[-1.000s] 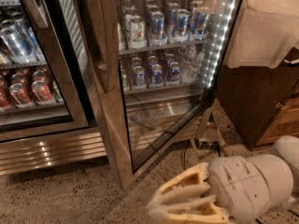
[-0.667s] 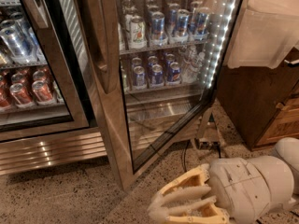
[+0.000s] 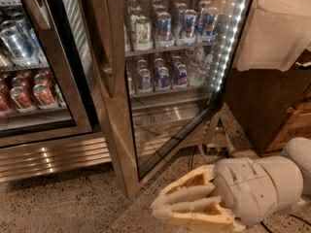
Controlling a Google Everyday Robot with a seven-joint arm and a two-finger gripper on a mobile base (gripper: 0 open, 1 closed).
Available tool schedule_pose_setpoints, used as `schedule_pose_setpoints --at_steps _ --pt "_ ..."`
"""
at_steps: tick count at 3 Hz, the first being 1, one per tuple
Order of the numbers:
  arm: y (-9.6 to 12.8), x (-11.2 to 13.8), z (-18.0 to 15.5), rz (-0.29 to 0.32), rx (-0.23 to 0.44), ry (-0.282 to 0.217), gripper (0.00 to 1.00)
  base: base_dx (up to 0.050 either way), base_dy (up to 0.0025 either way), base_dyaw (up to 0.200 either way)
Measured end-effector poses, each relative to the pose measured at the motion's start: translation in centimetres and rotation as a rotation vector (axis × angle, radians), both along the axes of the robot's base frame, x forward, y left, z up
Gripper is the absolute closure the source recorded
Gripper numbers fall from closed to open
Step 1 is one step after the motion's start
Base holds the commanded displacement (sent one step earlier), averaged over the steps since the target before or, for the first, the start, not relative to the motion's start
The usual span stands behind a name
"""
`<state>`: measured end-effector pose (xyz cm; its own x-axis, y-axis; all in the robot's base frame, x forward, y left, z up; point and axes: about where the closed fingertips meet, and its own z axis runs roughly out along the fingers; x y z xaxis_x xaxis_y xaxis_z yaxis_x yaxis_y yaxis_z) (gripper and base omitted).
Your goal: Open right fridge door
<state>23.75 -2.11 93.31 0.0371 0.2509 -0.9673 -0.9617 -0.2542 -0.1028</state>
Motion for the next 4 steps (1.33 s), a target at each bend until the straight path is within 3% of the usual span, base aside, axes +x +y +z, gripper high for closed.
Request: schedule_pose_setpoints --at_steps 1,2,3,4 --pt "-0.07 1.25 -0.49 -0.026 -0.041 0.01 0.11 0.0 0.0 0.0" --pt "-0.09 1.77 -0.81 -0.039 -0.067 0.01 0.0 0.0 0.0 0.0" --pt "-0.09 1.77 -0.81 -0.039 -0.067 0.01 0.0 -0.05 0.0 0.0" --pt "-0.09 1.77 -0.81 -0.039 -0.067 0.01 0.0 0.0 0.0 0.0"
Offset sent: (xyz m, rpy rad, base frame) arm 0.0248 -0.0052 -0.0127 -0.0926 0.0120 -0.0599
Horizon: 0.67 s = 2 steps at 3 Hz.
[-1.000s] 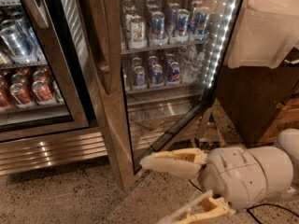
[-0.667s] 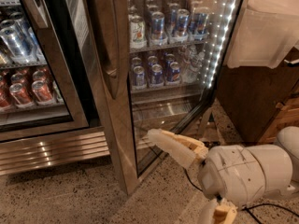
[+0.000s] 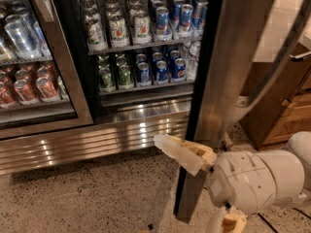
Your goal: Open right fridge door
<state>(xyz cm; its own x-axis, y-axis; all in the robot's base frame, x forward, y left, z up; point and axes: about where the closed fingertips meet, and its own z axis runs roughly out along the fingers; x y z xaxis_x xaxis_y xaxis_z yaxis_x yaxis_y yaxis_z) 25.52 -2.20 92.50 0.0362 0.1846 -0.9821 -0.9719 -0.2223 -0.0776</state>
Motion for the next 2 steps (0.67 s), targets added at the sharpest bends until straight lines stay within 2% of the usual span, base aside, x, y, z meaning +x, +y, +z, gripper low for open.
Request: schedule_pose_setpoints --at_steps 1,2 --pt "0.0 0.0 0.0 0.0 0.0 0.0 0.19 0.0 0.0 0.0" --pt "0.0 0.0 0.0 0.0 0.0 0.0 0.42 0.0 0.0 0.0"
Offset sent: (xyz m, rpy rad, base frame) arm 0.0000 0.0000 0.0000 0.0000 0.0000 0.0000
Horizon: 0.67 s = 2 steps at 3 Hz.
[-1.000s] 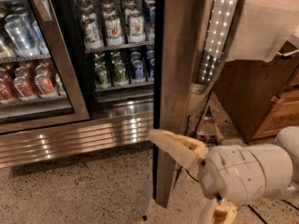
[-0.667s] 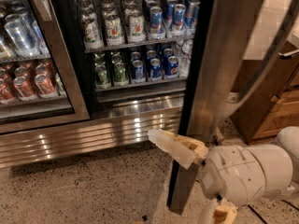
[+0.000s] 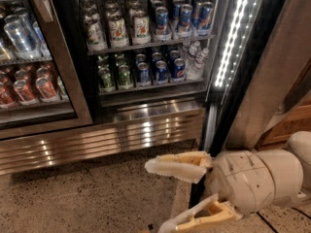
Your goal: Open right fridge door
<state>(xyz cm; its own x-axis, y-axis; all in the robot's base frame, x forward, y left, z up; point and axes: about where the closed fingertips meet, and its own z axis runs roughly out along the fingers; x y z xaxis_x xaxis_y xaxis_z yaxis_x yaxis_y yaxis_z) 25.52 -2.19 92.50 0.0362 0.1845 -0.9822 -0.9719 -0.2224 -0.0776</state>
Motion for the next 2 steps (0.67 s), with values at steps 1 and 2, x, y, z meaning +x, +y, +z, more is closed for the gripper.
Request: schedule_pose_setpoints --at_steps 1,2 --pt "0.0 0.0 0.0 0.0 0.0 0.0 0.65 0.0 0.0 0.0" --pt "0.0 0.0 0.0 0.0 0.0 0.0 1.0 -0.05 0.00005 0.0"
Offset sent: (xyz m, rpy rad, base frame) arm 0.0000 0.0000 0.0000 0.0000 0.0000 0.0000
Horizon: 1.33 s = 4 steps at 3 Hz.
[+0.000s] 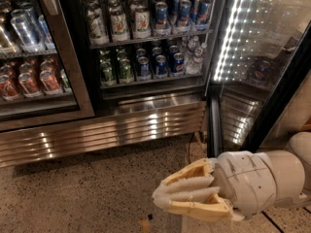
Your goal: Open right fridge door
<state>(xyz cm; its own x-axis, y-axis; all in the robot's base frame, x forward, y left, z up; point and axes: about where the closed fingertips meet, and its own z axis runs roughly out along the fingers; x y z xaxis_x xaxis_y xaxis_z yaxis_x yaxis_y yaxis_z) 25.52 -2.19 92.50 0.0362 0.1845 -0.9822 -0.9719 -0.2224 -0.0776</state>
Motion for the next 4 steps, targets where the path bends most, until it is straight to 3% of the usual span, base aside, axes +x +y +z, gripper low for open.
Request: schedule_pose_setpoints --at_steps 1,2,4 --pt "0.0 0.0 0.0 0.0 0.0 0.0 1.0 -0.05 -0.00004 0.0" --pt "0.0 0.0 0.0 0.0 0.0 0.0 1.0 0.0 0.0 0.0" --pt "0.01 0.0 0.0 0.0 0.0 0.0 0.58 0.0 0.0 0.0"
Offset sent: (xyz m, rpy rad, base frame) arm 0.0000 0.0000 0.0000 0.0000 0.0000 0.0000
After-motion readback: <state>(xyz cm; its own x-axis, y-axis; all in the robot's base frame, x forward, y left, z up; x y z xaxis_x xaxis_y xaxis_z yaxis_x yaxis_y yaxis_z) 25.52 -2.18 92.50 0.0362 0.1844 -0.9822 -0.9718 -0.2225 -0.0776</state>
